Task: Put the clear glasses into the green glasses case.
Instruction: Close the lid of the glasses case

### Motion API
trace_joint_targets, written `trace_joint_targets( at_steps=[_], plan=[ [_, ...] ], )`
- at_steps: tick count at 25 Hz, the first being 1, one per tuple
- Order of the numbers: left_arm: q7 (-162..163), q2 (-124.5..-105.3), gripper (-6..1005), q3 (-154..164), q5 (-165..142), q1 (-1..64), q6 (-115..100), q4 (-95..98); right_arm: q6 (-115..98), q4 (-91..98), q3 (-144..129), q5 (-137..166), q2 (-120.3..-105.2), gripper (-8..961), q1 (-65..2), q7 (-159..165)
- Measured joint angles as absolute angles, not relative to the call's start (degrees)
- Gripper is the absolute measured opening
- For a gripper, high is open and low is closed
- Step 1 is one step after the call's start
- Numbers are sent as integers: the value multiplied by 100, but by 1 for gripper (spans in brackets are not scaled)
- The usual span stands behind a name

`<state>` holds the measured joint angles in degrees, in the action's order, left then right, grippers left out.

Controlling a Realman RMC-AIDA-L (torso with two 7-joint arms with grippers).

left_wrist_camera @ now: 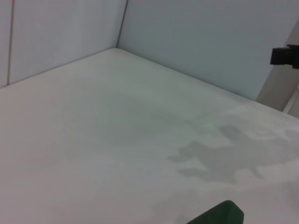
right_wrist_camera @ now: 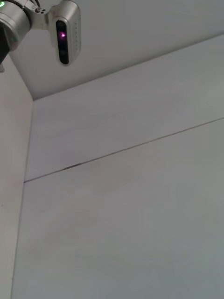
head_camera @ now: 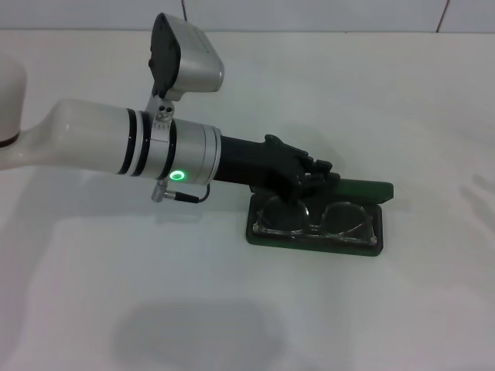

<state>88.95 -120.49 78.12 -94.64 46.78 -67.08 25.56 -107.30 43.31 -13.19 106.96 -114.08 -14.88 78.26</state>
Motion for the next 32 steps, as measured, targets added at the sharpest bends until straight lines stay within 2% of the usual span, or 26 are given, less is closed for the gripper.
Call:
trace_joint_targets(
  at_steps=[32],
  plan=[
    [8654, -12047, 245, 8315, -9123, 4302, -7249, 2516, -10607, 4218, -1478, 10696, -11417, 302, -1530, 7752]
  ],
)
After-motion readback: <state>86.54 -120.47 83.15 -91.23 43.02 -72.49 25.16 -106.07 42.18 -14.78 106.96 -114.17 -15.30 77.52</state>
